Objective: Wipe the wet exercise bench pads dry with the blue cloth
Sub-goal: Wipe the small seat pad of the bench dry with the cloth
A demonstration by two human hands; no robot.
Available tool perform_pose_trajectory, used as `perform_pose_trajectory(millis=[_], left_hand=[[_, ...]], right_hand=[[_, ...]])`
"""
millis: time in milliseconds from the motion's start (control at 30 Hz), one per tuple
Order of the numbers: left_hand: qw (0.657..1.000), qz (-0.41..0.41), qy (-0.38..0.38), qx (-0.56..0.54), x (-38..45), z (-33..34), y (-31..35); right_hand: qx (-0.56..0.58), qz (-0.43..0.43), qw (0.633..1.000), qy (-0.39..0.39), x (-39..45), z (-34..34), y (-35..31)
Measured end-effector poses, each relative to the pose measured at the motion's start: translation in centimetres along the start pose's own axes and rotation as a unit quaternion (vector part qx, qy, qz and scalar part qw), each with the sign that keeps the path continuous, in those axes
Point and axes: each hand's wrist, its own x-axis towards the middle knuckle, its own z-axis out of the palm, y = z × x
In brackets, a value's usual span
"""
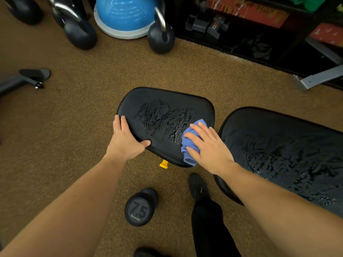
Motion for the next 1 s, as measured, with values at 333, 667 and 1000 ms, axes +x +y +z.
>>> perform_pose_trajectory(millis=[333,667,1000], left_hand=[[0.99,0.105,0.059,0.078,0.2,-1.3,-0.5],[0.992,0.095,-0.046,0.062,2.9,-3.6,0.6],[0.994,0.087,-0.046,0.051,3.1,-3.6,0.8]], right_hand=[[0.052,0.026,0.997,0.053,4.1,-1.1,3.6],[0.066,-0.098,0.992,-0.034,0.6,-1.8,-0.2],[-0.032,-0.016,0.999,-0.021,3.0,-0.7,1.8]])
